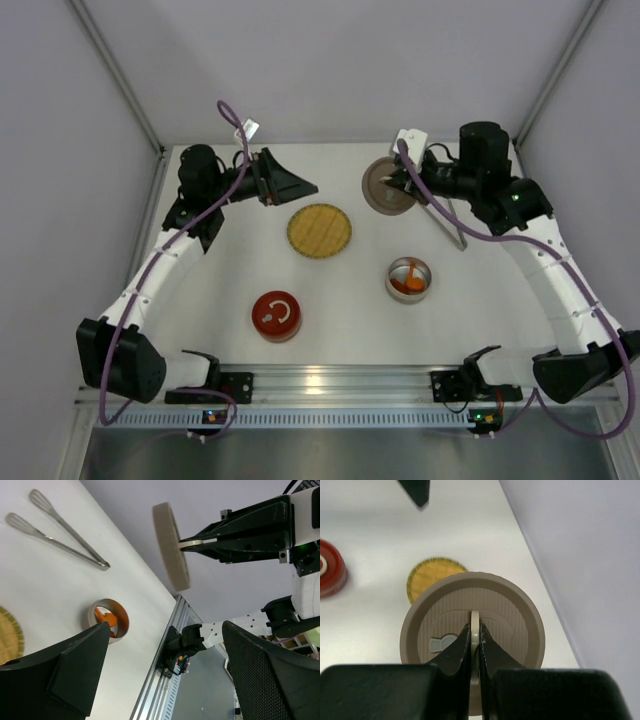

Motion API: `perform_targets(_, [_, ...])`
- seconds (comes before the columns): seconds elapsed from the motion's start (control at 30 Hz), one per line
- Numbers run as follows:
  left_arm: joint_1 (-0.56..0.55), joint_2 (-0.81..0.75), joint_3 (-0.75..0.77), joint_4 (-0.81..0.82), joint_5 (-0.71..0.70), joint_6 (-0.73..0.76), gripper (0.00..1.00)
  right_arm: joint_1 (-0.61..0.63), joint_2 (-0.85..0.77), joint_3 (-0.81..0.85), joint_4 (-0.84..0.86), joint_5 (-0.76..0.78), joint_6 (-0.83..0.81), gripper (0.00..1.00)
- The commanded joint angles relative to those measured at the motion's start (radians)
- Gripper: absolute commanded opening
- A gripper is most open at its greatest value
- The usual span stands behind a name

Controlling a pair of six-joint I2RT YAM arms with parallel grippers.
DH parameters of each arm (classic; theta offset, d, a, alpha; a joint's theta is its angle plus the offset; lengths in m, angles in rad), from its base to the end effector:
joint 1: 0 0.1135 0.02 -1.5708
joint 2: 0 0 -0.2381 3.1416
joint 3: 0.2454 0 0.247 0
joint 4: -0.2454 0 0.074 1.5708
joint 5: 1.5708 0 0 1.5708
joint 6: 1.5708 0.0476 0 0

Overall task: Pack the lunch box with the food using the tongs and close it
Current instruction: Close the box lid on the packing box.

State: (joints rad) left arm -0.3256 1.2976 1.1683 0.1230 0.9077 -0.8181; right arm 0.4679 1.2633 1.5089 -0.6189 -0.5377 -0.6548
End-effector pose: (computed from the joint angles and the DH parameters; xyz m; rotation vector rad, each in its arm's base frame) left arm 0.2764 -0.1329 0.3707 0.3712 1.7843 -1.5547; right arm 0.2324 0.1448 0.4150 -1.2971 1.4003 0.3952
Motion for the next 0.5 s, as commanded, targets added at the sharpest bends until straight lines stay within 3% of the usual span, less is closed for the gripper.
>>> perform_targets(0.0, [0.109,0.028,0.030,-0.029,0.158,0.017,0.98,-0.090,0.016,0.094,-0.288,-0.172,-0.107,0.00])
perform_targets(0.2, [0.246,0.051,0.136,-0.438,0.151,0.436,0.98,-0.133,-0.002,-0.030,-0.567,-0.185,-0.455,0.00])
perform_targets(0.3, [0.278,0.040,0.087,-0.427,0.149,0.447,0.98,-0.137,-0.007,-0.134,-0.633,-0.205,-0.564,0.00])
perform_targets(0.47, [0.284,0.000,0.002,-0.364,0.132,0.445,0.98,-0.147,-0.030,-0.310,-0.468,-0.196,-0.623,0.00])
